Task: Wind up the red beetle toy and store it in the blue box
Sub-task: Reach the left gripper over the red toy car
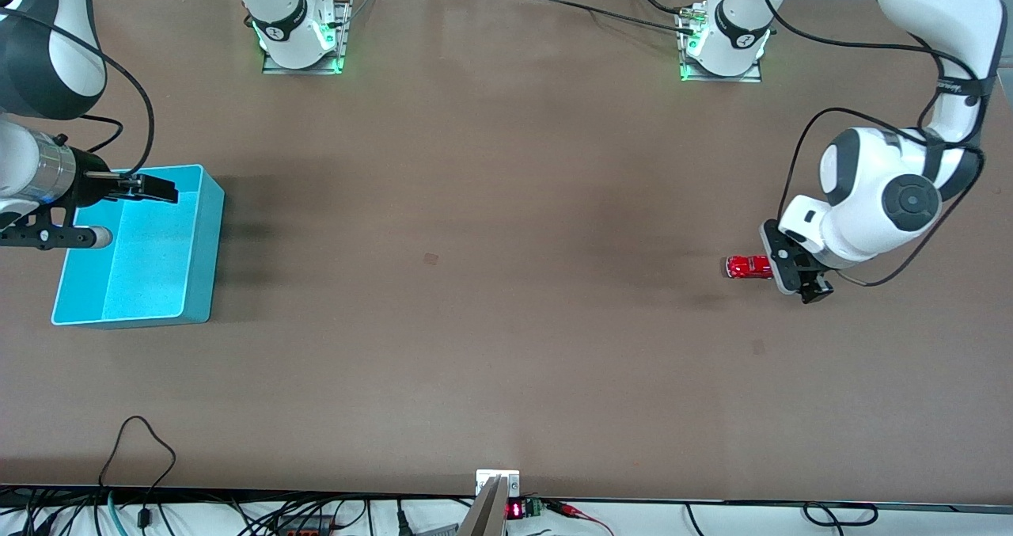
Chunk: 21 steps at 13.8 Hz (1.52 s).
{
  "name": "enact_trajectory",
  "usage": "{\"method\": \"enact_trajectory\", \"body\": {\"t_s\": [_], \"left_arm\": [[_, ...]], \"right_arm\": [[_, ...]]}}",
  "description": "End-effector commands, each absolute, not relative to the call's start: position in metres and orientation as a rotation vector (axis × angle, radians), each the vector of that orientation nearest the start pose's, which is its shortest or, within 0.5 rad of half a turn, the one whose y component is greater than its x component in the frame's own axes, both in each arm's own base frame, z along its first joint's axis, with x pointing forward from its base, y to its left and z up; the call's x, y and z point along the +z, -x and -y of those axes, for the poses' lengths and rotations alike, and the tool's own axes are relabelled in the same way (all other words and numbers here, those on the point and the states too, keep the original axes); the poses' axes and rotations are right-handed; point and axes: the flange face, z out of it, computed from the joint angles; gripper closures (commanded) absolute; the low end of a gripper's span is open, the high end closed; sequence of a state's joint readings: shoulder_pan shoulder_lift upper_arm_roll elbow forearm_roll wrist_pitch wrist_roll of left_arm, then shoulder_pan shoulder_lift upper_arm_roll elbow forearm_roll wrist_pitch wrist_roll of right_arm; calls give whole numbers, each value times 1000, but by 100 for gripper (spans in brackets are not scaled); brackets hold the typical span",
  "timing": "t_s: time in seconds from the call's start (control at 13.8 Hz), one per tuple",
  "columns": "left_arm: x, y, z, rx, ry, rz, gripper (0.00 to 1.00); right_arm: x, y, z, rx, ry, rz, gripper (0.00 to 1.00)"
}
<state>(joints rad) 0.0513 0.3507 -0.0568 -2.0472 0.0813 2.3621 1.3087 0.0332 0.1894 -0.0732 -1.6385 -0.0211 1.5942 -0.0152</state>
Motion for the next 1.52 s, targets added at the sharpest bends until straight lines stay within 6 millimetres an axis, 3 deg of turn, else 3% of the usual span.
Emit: {"method": "enact_trajectory", "body": {"t_s": [0.0,0.51,0.94,1.45], "left_arm": [[242,-573,1,86,2323,-2101,0],[200,-559,-1,30,2235,-2178,0],[196,-559,-11,30,2258,-2157,0],[192,-557,-11,38,2262,-2161,7]], "right_arm": [[486,-593,22,350,3151,-46,0],[472,-568,20,274,3145,-39,0],[471,-563,22,237,3145,-24,0],[469,-562,22,265,3134,-25,0]]}}
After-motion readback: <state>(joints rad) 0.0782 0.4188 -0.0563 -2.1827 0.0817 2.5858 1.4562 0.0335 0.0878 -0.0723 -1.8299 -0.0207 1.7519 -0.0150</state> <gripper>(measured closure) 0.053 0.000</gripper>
